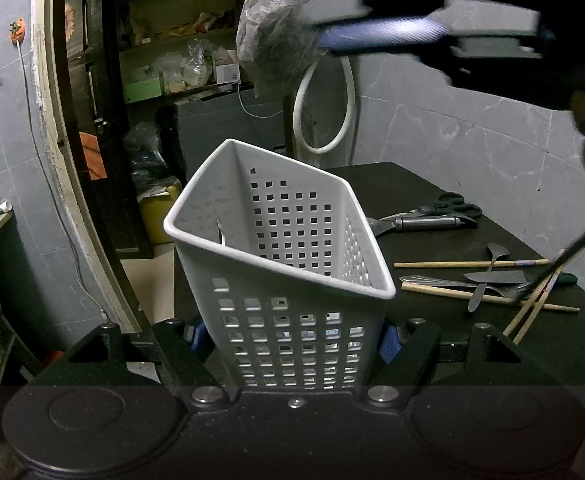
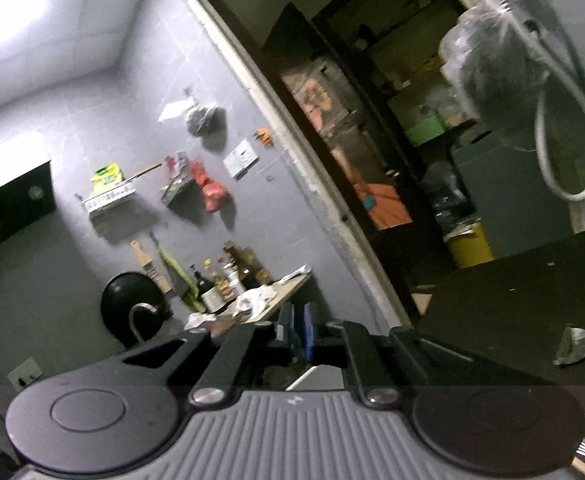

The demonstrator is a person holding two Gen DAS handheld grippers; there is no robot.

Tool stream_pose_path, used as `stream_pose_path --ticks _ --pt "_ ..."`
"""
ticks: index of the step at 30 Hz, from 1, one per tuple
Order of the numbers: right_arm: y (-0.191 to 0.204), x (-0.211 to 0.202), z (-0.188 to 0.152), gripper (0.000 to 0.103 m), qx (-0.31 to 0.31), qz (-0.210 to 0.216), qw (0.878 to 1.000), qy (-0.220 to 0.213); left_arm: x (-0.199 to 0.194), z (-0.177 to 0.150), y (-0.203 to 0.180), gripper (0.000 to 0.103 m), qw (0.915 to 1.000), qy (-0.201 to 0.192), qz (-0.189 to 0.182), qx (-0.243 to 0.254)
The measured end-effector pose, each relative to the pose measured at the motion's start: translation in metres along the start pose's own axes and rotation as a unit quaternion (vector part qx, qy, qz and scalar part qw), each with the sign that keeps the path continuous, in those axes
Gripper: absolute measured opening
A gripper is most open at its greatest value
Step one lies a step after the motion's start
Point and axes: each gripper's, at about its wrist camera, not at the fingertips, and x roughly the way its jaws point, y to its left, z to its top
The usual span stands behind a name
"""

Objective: Organize utensils
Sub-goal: 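Lower the utensil into the holder and open the right tool, then move the right tool back down over the utensil pile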

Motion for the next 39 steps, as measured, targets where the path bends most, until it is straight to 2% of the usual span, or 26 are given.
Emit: stream_pose_path --ticks 1,3,7,9,11,15,24,33,39 --pt "0.0 -0.005 0.0 0.019 0.004 -0.007 1.0 -0.005 0.0 0.0 0.0 0.077 1.0 0.0 0.0 0.0" --pt "0.0 -0.021 0.0 0.052 0.009 -0.029 0.999 -0.018 0.0 0.0 0.0 0.077 1.0 0.0 0.0 0.0" --pt "-0.002 -0.047 -0.001 0.066 0.006 -0.073 0.997 -0.029 -0.001 0.0 -0.001 0.077 1.0 0.001 -0.001 0.003" --pt "-0.003 -0.061 -0.005 0.082 0.007 -0.102 0.994 -0.028 -0.001 0.0 -0.001 0.077 1.0 0.001 -0.002 0.004" --pt "-0.005 -0.074 -0.011 0.09 0.012 -0.125 0.992 -0.025 -0.002 0.0 -0.001 0.077 1.0 0.002 -0.003 0.004" --pt "-0.01 -0.095 -0.027 0.1 0.031 -0.173 0.984 -0.019 -0.003 0.002 0.001 0.077 1.0 0.006 -0.004 0.004" --pt "-0.022 -0.115 -0.064 0.103 0.055 -0.259 0.964 0.015 -0.003 0.006 0.001 0.077 0.9998 0.019 -0.005 0.004" --pt "-0.04 -0.112 -0.092 0.103 0.083 -0.311 0.945 0.064 -0.002 0.008 0.0 0.077 0.9997 0.022 -0.003 0.004" --pt "-0.06 -0.115 -0.101 0.103 0.122 -0.348 0.927 0.065 -0.004 0.006 0.002 0.077 0.9997 0.023 -0.001 0.0"
